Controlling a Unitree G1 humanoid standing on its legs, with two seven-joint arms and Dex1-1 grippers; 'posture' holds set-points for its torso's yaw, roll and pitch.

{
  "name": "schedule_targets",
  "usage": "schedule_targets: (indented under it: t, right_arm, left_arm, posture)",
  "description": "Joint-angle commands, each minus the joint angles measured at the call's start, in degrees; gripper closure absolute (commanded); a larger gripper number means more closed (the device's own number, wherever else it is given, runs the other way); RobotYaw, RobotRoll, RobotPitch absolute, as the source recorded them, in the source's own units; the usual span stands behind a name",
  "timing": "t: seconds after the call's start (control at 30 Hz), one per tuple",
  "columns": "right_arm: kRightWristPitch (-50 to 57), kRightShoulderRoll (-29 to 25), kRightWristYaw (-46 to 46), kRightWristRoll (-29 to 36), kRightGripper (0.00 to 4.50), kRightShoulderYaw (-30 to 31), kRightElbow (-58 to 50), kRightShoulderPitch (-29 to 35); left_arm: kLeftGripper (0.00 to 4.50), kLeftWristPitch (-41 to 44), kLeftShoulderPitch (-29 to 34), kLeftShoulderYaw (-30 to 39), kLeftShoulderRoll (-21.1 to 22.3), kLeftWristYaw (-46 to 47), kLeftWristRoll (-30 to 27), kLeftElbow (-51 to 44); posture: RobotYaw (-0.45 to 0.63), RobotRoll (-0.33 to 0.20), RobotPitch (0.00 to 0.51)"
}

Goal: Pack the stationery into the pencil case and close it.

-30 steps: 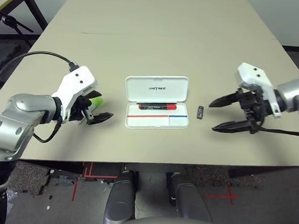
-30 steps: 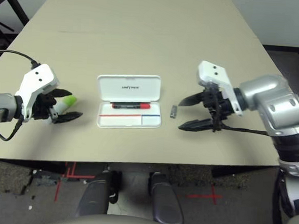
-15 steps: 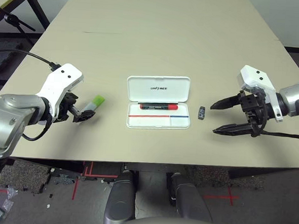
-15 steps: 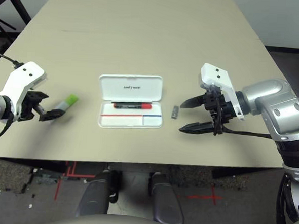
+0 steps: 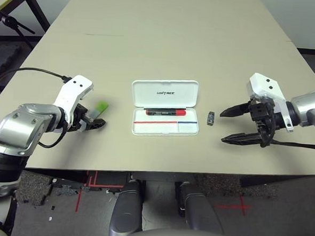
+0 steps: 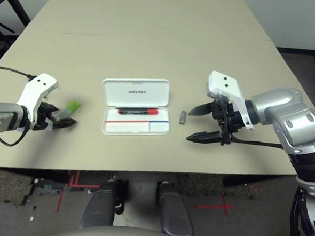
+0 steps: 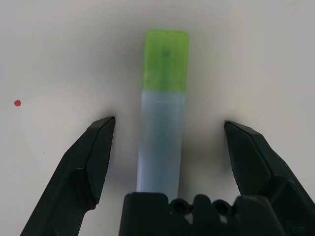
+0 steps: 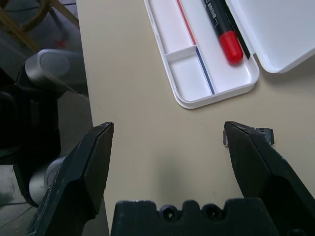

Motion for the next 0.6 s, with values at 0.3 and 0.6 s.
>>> schedule_targets:
  t: [0.3,0.6]
  right_arm:
    - [0.6,-1.5,-1.3,1.4,0.0,-1.4,-2.2,1.7]
    - [0.0,-0.9,-1.4,1.1,0.0,-0.5,-0.9,1.1]
  left_arm:
    - [3.32,-1.8,-0.2,-2.3,0.5,-0.8,1.4,1.6]
    - [3.43,-15.3,1.2,-1.4,8.4,-10.8,1.6,-2.8]
  posture:
    - [-0.07,0.0,0.163]
    - [-0.05,0.0,0.164]
